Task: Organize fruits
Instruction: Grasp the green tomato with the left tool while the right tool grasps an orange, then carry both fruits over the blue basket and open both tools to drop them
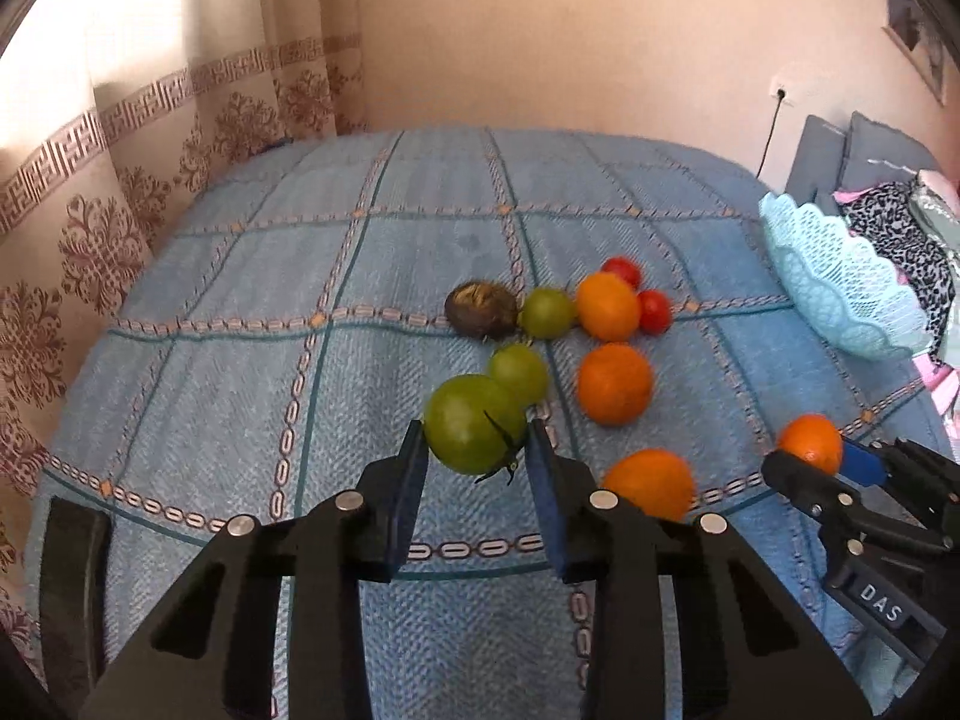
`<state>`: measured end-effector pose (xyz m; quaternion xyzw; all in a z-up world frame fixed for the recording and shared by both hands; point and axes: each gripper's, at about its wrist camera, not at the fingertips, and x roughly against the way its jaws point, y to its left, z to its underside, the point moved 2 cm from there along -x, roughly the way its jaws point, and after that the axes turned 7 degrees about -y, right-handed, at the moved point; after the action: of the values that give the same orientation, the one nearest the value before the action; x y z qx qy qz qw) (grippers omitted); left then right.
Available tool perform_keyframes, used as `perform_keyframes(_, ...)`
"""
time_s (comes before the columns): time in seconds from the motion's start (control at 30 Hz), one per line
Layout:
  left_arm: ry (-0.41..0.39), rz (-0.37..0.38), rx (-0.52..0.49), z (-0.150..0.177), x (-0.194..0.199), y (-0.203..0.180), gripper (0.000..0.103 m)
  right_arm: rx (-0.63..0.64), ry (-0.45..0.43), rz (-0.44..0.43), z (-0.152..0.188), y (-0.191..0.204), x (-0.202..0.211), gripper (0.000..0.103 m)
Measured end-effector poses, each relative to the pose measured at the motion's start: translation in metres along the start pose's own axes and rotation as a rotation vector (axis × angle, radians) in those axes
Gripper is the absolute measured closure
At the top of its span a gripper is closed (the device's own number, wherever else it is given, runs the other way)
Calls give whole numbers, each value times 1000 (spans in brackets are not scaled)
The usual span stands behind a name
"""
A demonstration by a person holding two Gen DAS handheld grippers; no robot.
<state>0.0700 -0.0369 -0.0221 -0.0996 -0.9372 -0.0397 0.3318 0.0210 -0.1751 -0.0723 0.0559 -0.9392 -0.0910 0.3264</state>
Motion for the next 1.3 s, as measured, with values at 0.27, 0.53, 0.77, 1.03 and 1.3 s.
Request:
perform_keyframes(0.27,-81,37,-42,-23,32,-25,69,-32,-99,42,-26,-22,30,64)
perform_keyframes(0.53,-127,83,-85,-42,42,-55,69,-110,-170,124,-48,-67,46,64)
perform_keyframes(0.77,-115,134,-110,-48,35,-82,69,-192,-194,208,-55,-119,46,64)
perform_keyframes(1.03,-98,178,-133,-59,24,-112,69,-264,-190,283,-54,-170,38,64)
perform_keyframes(1.3,-83,234,-159,-71,11,-149,69,-309,-184,289,-52,-188,36,61)
